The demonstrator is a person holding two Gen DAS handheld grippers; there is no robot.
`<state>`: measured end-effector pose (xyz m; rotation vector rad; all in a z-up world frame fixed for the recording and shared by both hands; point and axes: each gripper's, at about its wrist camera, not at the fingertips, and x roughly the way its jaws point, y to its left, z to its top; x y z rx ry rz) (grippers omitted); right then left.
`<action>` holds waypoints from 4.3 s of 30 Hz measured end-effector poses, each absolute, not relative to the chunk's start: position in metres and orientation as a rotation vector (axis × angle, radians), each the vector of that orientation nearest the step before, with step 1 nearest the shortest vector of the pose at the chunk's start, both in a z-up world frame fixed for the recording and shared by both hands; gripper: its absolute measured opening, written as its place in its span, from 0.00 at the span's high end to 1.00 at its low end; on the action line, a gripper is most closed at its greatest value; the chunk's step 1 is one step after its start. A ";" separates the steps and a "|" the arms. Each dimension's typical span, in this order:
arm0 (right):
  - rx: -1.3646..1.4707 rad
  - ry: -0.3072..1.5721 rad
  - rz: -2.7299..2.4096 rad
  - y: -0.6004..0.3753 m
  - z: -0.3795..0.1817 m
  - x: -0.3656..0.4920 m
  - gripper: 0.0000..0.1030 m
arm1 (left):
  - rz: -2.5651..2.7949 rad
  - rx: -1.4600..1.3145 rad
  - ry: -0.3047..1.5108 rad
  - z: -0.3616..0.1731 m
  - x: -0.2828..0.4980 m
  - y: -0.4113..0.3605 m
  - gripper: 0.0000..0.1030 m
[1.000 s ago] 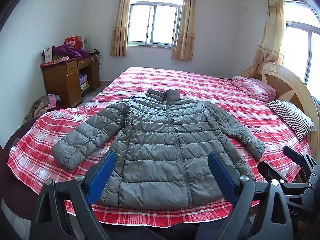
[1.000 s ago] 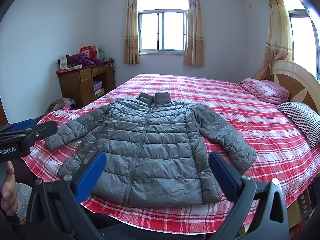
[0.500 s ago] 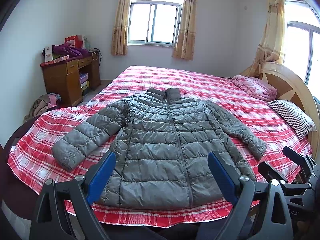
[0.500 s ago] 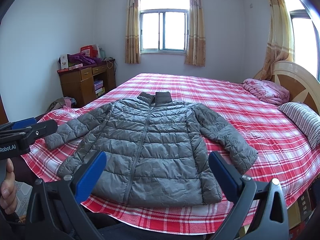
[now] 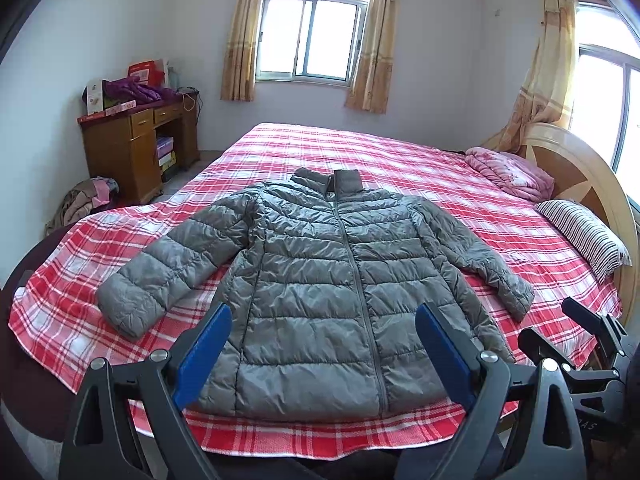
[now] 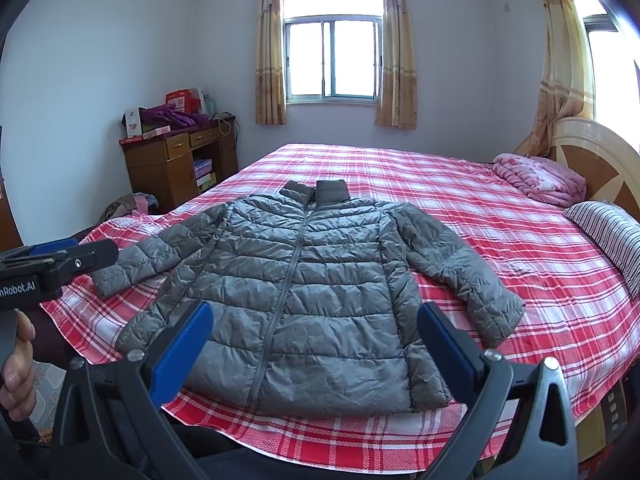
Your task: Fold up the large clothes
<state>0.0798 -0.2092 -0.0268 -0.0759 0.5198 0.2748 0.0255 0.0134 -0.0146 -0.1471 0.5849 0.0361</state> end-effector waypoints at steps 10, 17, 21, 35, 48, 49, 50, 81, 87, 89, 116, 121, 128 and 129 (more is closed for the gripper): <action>-0.024 0.609 0.167 -0.256 -0.065 0.147 0.00 | 0.075 -0.046 0.695 -0.041 0.117 0.036 0.09; 0.135 0.738 -0.044 -0.346 -0.108 0.211 0.06 | 0.172 0.003 0.681 -0.074 0.186 0.052 0.09; 0.236 0.762 -0.156 -0.401 -0.121 0.226 0.09 | 0.171 -0.053 0.726 -0.095 0.218 0.062 0.09; 0.338 0.819 -0.247 -0.469 -0.166 0.270 0.15 | 0.254 -0.002 0.805 -0.147 0.284 0.080 0.09; 0.247 0.800 -0.167 -0.465 -0.152 0.294 0.77 | 0.312 0.006 0.850 -0.158 0.307 0.103 0.09; 0.232 0.796 -0.162 -0.461 -0.148 0.297 0.78 | 0.313 0.005 0.852 -0.158 0.307 0.104 0.09; 0.216 0.791 -0.153 -0.455 -0.144 0.300 0.78 | 0.313 0.005 0.856 -0.158 0.309 0.105 0.09; -0.259 0.715 0.319 -0.137 -0.129 0.365 0.80 | 0.438 -0.047 0.859 -0.151 0.332 0.189 0.09; -0.279 0.762 0.356 -0.111 -0.152 0.366 0.32 | 0.453 -0.068 0.871 -0.155 0.334 0.189 0.09; -0.266 0.735 0.389 -0.106 -0.147 0.354 0.26 | 0.458 -0.073 0.858 -0.150 0.332 0.190 0.09; -0.223 0.654 0.449 -0.137 -0.121 0.283 0.26 | 0.381 -0.083 0.840 -0.129 0.330 0.136 0.09; -0.172 0.676 0.269 -0.195 -0.119 0.303 0.35 | 0.223 -0.065 0.820 -0.116 0.343 0.074 0.09; -0.118 0.704 0.136 -0.254 -0.136 0.308 0.33 | 0.041 -0.038 0.834 -0.120 0.374 -0.005 0.09; -0.114 0.712 0.128 -0.258 -0.142 0.307 0.33 | 0.022 -0.048 0.849 -0.127 0.379 -0.010 0.09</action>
